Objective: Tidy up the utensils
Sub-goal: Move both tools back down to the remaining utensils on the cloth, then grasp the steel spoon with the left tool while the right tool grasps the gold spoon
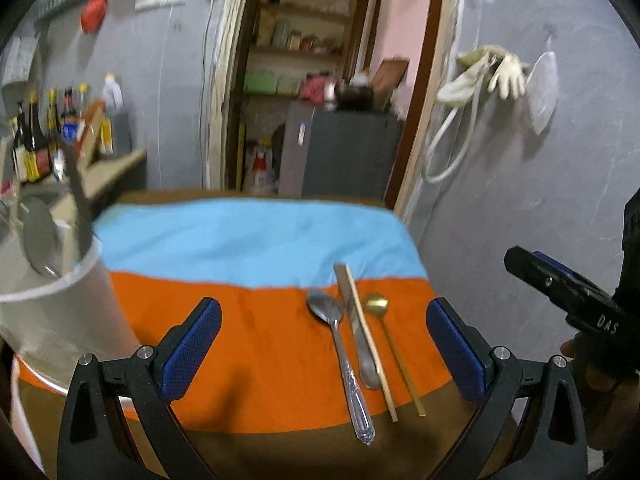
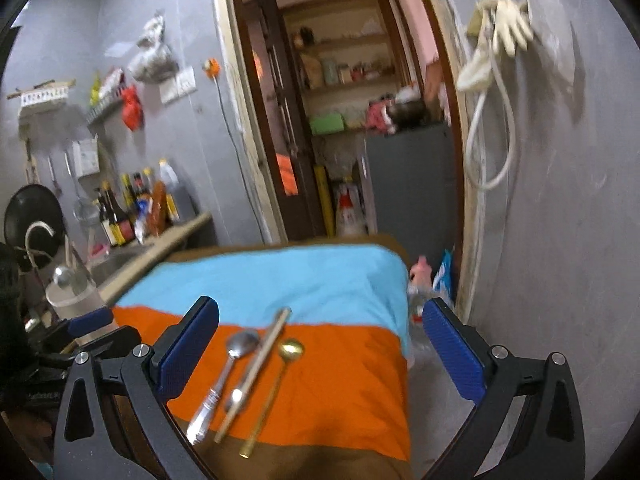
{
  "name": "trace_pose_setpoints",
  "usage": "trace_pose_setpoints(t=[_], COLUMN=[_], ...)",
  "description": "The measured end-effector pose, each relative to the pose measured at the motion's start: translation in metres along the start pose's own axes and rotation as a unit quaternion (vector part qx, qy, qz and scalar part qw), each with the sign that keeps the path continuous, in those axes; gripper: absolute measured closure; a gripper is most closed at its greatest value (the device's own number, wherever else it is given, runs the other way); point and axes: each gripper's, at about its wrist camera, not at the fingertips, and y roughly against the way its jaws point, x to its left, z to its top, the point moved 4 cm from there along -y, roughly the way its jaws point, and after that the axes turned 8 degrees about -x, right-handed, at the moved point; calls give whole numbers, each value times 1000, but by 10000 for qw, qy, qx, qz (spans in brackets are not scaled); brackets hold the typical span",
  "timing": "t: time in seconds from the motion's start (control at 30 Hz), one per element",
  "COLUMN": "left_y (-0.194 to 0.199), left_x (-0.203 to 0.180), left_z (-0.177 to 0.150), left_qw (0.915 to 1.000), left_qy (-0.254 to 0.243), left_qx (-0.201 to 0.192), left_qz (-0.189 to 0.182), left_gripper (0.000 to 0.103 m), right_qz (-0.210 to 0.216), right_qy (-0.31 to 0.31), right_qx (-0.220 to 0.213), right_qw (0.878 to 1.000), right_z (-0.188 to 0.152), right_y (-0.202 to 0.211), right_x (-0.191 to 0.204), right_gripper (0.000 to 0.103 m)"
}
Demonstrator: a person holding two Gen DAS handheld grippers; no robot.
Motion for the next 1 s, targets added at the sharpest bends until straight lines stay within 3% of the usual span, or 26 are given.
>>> trace_pose_setpoints(t=[0.1,0.23,0.43,0.53,0.63,0.7,0.77,1.0], left_y=[-19,-38,-59,-67,-75,-82,-85,-86], left_x=[3,8,14,17,19,21,25,27], left_z=[-8,-14,-23,-26,-30,-34,-35,-29], left_qw=[9996,9983,9957,9941,9911,9883,9867,9841], left_qy=[49,52,104,140,200,281,373,499], left_qx=[272,569,917,1073,1315,1494,1577,1658], left_qz=[44,107,36,-19,-78,-141,-157,-398], left_gripper=[4,4,8,19,40,59,60,61], right_qz=[97,207,291,330,396,409,439,529], right_qy=[28,70,187,189,240,279,311,452], right_qx=[294,663,1264,1451,1613,1691,1764,1927], right_qw=[9995,9976,9914,9887,9858,9844,9828,9788], right_z=[-13,-29,-48,-55,-60,-61,-63,-67], right_y=[-16,-36,-64,-71,-77,-81,-84,-91], right_x=[-5,-7,-6,-6,-5,-4,-3,1], right_gripper=[4,17,22,27,31,37,43,46])
